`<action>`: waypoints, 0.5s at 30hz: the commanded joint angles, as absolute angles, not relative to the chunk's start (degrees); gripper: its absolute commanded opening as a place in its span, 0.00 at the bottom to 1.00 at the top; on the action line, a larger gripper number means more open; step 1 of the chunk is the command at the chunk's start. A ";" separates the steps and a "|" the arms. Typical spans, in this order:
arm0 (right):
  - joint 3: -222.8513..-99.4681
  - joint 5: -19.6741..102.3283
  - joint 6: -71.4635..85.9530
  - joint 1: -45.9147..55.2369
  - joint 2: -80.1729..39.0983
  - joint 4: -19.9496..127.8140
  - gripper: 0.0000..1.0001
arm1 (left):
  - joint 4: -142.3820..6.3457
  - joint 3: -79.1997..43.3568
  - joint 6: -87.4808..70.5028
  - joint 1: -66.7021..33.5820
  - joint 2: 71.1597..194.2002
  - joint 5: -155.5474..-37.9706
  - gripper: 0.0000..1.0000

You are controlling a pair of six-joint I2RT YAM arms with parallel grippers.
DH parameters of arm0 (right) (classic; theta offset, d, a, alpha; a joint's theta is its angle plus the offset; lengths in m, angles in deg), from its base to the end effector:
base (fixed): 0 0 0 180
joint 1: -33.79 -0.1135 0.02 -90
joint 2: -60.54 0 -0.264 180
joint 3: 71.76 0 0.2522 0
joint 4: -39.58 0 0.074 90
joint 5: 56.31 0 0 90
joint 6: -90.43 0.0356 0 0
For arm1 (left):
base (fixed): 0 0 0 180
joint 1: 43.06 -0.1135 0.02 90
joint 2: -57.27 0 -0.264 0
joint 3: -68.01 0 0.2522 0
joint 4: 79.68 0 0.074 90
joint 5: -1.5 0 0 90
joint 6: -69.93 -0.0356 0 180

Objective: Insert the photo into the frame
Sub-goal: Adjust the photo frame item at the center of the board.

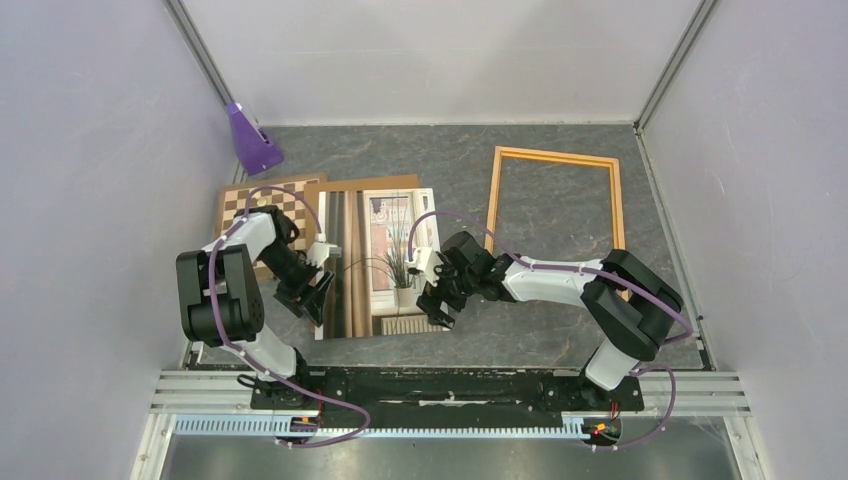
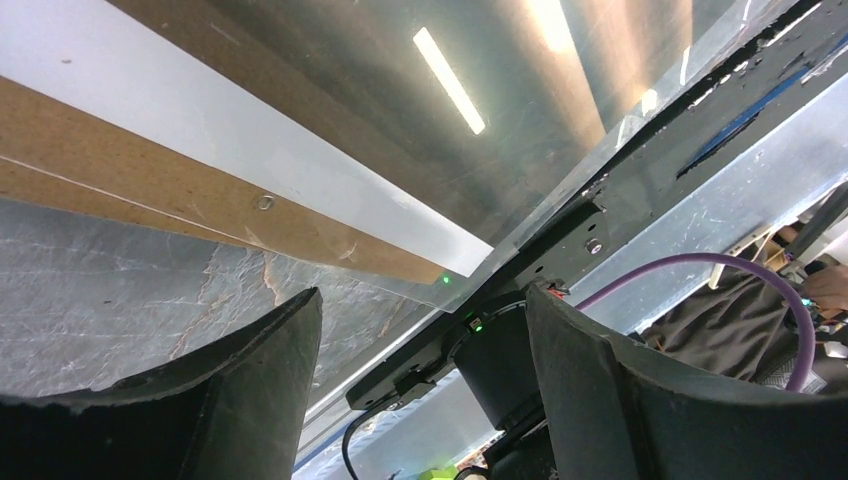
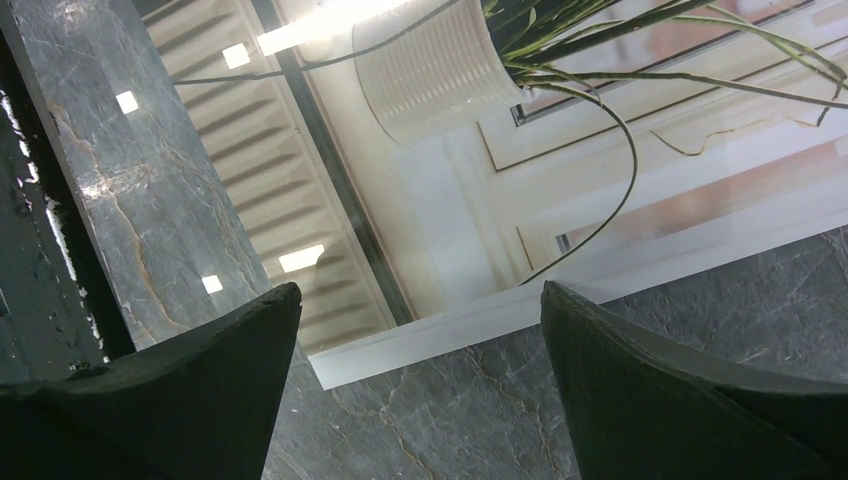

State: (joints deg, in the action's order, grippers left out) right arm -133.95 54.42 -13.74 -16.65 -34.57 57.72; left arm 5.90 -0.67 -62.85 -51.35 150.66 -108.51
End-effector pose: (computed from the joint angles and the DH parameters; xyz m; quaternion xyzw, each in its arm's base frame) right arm 0.1958 0.2568 0.1559 -0.5463 0.7518 0.2633 0.2588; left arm 0.2268 0.0207 0.1708 -0.2582 -0.9349 0.2291 0.0828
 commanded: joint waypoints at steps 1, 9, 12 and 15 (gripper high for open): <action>-135.01 55.29 -14.51 -17.03 -34.50 55.76 0.93 | 4.96 -0.08 -63.85 -51.58 149.67 -107.64 0.81; -135.49 57.30 -14.17 -17.01 -34.81 55.58 0.93 | 6.54 0.72 -64.93 -51.53 148.12 -108.96 0.81; -135.83 58.13 -14.01 -17.01 -35.15 55.45 0.93 | 6.94 0.81 -65.27 -51.58 147.02 -108.90 0.81; -136.22 58.82 -13.98 -17.02 -35.34 55.30 0.93 | 7.28 0.57 -65.38 -51.58 146.49 -108.71 0.81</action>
State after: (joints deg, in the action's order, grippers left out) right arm -133.97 56.28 -13.77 -16.63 -34.79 57.39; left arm 5.85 0.86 -62.90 -51.35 148.80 -108.07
